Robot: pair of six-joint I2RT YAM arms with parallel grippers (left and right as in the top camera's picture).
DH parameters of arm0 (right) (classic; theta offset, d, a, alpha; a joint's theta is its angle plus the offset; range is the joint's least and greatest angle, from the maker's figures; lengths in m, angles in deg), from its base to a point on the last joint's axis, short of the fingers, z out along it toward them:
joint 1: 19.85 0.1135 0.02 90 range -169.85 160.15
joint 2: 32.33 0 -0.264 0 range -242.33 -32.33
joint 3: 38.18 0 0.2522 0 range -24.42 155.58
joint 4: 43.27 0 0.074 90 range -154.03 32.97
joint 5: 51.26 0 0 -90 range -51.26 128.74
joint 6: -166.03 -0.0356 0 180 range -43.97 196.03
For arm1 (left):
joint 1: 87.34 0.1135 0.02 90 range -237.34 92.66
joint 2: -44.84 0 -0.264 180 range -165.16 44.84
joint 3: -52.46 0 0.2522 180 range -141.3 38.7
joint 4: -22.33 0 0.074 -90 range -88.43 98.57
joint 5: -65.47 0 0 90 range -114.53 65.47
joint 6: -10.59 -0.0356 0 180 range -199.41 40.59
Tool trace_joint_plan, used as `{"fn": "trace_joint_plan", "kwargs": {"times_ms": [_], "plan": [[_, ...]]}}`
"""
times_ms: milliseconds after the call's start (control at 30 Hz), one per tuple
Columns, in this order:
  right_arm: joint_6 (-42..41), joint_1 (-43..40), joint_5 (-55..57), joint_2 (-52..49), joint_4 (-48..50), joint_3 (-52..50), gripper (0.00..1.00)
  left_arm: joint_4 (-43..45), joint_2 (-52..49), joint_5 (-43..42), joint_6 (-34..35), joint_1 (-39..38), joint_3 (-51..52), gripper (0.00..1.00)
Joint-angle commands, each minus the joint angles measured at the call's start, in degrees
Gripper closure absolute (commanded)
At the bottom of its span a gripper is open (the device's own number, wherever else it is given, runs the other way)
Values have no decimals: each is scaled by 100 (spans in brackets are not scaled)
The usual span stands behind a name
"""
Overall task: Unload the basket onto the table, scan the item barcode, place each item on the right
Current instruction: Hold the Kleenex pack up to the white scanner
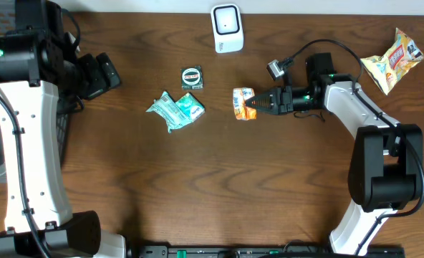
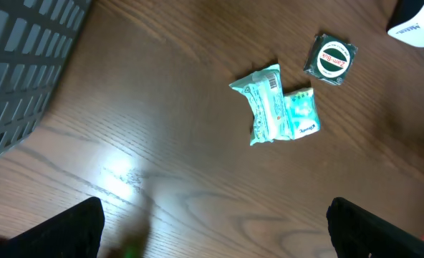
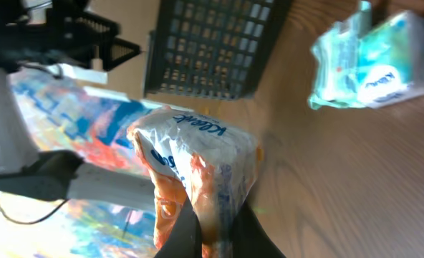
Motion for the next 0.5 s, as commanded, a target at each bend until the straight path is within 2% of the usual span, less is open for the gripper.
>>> {"fn": "trace_joint_plan", "kwargs": {"times_ms": [0,67,233,300,333,400,467], "plan": [[-986,354,2035,39,4,44,99,-17,48,31,-13,13,-46,2],[-1327,625,3272,70,-22,63,99,-17,48,31,-13,13,-46,2],[-1458,1300,6083,114,-649,730,99,-17,48,31,-13,13,-46,2],[-1539,1631,7947,114,-1051,1226,99,-17,48,31,-13,13,-46,2],[-1539,1738,8474,114,-1084,1331,99,-17,48,31,-13,13,-46,2],[-1537,1969,9586,114,-916,1443,99,-17,48,31,-13,13,-46,2],[-1427,2186,10657,111,-313,1447,99,-17,48,31,-13,13,-46,2]]}}
